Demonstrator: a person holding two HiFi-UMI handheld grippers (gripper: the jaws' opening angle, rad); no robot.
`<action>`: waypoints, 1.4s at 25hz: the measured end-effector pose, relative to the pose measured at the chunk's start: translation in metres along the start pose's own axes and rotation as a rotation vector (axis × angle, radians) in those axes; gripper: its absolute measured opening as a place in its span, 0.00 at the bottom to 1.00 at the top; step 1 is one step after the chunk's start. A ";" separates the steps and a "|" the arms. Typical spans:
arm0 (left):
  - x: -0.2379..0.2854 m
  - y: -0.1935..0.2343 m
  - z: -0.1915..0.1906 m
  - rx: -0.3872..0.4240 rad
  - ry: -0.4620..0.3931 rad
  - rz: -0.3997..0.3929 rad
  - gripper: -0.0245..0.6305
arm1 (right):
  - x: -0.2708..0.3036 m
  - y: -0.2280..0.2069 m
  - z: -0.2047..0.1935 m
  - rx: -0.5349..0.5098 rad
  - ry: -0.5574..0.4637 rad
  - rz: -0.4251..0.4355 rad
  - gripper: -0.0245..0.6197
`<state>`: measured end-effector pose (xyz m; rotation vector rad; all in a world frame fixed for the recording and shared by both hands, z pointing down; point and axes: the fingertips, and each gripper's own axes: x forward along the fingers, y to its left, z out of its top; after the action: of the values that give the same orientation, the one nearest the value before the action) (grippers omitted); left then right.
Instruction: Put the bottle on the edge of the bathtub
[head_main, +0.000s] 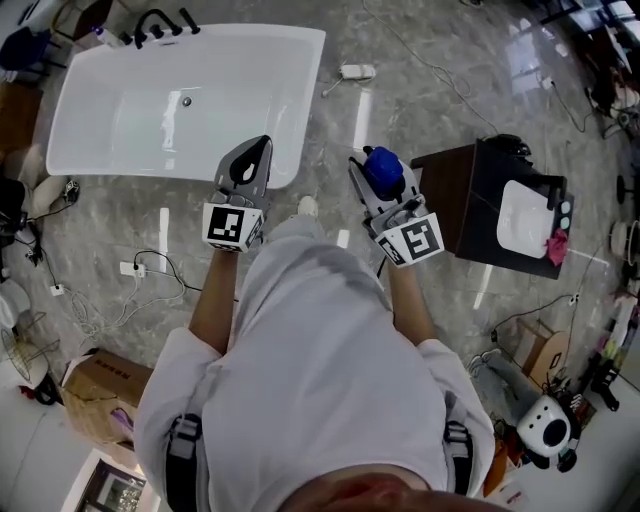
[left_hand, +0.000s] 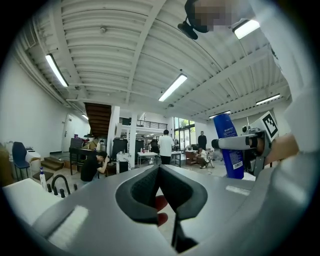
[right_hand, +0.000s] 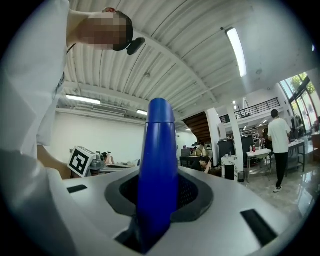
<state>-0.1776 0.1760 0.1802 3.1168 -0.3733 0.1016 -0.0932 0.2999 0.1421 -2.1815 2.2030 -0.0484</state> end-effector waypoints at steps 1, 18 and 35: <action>0.012 0.009 0.002 0.006 -0.003 0.003 0.04 | 0.010 -0.009 0.000 0.000 0.004 0.009 0.22; 0.123 0.121 0.010 0.049 -0.037 0.232 0.04 | 0.173 -0.141 -0.005 0.027 -0.002 0.195 0.22; 0.256 0.236 -0.059 -0.047 0.048 0.566 0.04 | 0.381 -0.292 -0.090 0.141 0.030 0.575 0.22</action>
<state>0.0113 -0.1136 0.2545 2.8540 -1.2173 0.1609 0.1898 -0.0849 0.2444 -1.4209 2.6537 -0.2085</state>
